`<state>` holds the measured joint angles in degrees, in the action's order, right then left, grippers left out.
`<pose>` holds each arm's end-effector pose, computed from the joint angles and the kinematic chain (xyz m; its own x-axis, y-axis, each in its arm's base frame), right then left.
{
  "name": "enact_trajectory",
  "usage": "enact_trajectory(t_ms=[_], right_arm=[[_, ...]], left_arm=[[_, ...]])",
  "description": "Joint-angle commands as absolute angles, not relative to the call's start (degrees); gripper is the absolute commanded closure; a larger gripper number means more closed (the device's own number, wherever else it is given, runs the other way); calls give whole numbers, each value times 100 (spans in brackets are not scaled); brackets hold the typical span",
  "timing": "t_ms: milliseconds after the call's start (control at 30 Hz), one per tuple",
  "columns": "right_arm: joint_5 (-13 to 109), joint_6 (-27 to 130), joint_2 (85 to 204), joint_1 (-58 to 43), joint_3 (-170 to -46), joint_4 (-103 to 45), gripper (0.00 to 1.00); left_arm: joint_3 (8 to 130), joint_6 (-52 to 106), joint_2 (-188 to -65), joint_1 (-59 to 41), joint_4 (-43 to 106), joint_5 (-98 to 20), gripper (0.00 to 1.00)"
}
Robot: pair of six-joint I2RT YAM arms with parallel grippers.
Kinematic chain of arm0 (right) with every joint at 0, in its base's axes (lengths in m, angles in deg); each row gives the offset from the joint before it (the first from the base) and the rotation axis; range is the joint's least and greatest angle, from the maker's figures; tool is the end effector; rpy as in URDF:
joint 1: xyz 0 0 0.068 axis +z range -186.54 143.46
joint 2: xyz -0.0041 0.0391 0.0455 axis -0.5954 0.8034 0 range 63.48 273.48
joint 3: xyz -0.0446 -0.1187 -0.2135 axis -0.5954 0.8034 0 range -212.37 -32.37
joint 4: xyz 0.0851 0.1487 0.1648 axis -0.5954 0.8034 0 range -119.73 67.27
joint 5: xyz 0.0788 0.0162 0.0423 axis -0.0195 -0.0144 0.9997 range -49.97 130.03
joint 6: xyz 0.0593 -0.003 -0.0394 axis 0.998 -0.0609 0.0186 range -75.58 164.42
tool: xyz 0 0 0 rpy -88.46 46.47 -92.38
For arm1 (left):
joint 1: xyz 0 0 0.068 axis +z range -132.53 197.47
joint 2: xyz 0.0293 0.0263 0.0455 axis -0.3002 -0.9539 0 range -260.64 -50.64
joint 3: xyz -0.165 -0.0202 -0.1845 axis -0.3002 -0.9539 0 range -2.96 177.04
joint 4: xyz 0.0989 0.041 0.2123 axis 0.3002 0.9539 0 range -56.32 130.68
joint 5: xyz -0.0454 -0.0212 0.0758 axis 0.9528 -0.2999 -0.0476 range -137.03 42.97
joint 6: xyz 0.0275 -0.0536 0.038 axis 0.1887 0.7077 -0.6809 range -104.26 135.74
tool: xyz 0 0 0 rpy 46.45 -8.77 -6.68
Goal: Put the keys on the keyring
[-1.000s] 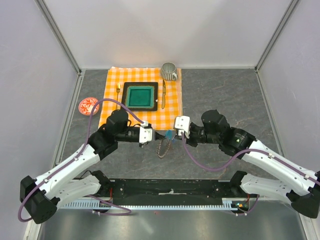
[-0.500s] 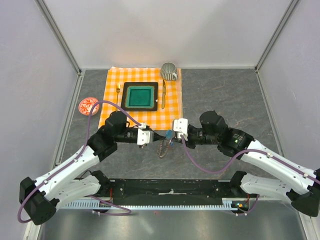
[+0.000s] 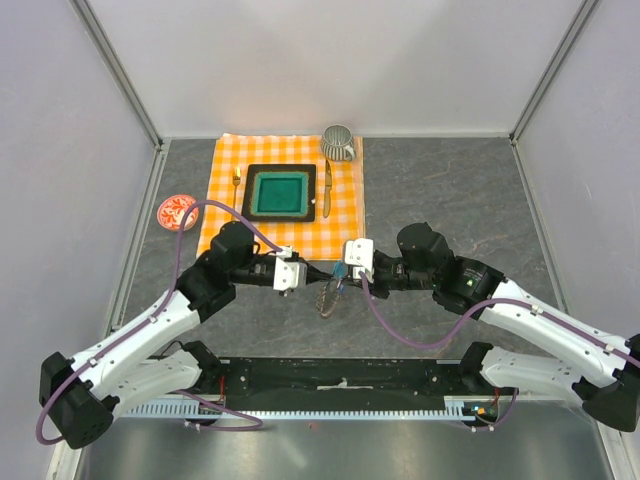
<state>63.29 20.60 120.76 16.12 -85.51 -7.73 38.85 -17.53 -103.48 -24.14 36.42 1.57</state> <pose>0.1205 0.1961 0.3020 0.1374 -0.4316 -0.8915 -0.9729 0.1104 -0.2033 0.1296 -0.1739 0.2937 0.3909 0.1382 -0.9100 0.9203 -0.0777 0.3835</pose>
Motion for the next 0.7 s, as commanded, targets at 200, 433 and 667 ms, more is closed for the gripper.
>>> enact_trajectory(t_ms=[200, 433, 667], right_arm=[[6411, 2033, 12017, 1663, -8502, -1083, 100], [6543, 1990, 11956, 1672, -8475, -1083, 100], [6464, 1972, 11938, 1681, -8449, -1092, 100]], left_arm=[[3923, -1704, -10416, -2445, 3218, 492, 98], [3923, -1704, -10451, -2454, 3227, 483, 98], [3923, -1748, -10425, -2454, 3253, 369, 98]])
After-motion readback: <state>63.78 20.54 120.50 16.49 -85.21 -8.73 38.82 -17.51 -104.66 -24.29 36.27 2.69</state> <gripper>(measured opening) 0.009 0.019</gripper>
